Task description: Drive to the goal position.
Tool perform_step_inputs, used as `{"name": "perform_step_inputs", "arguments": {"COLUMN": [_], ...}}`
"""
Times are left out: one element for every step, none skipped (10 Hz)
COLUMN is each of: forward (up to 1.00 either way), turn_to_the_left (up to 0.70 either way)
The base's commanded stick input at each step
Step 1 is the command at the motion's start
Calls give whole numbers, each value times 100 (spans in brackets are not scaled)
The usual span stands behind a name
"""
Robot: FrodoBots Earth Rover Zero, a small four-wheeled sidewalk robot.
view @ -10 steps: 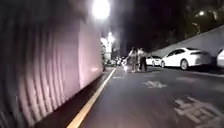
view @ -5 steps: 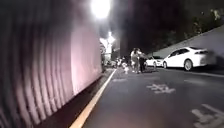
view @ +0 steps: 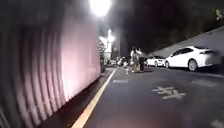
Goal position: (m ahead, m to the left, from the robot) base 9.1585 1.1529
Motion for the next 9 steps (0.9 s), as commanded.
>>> {"name": "perform_step_inputs", "arguments": {"forward": [70, 70, 70, 70, 70, 70, 70, 70, 70], "turn_to_the_left": [0, 0, -6, -14, -14, -8, 0, 0, 0]}}
